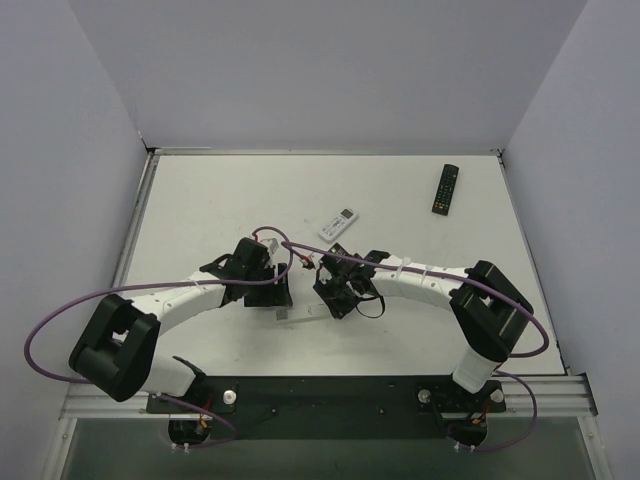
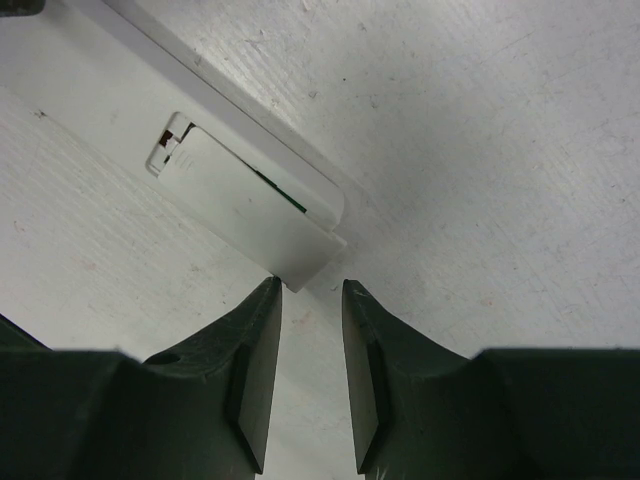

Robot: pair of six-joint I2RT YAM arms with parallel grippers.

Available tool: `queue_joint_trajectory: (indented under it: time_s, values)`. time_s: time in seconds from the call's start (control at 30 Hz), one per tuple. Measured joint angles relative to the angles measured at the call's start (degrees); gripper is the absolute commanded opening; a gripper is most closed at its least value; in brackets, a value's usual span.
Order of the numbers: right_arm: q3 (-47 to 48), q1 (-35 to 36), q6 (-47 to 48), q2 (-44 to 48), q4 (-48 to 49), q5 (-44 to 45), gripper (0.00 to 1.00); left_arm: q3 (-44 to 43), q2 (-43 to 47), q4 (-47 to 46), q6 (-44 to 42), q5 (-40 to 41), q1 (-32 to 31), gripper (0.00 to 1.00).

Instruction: Load the batteries into the remote control

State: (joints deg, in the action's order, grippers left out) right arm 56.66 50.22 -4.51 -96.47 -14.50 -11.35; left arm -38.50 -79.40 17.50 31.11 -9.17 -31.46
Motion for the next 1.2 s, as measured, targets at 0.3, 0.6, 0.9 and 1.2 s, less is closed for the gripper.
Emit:
queue_joint_trajectory:
  time_s: [0.3, 0.6, 0.9, 1.2]
  values:
    - [0.0, 0.0, 0.5, 0.0, 0.5, -0.1, 0.22, 0.0, 0.0, 0.0, -0.1, 0.0, 0.0, 0.75]
    - [-2.2, 0.0, 2.3, 0.4, 3.0, -0.5, 0.23, 0.0, 0.0, 0.0, -0.1, 0.0, 0.0, 0.75]
    - [-3.5, -2.4, 1.7, 5.6, 2.1, -2.7, 0.43, 0.0, 1.1, 0.3, -0.4, 0.0, 0.0, 0.75]
    - [-7.6, -12.2, -9.2, 13.2, 6.8, -13.6, 0.44, 0.0, 6.3, -0.5, -7.1, 0.2, -0.9, 0.8]
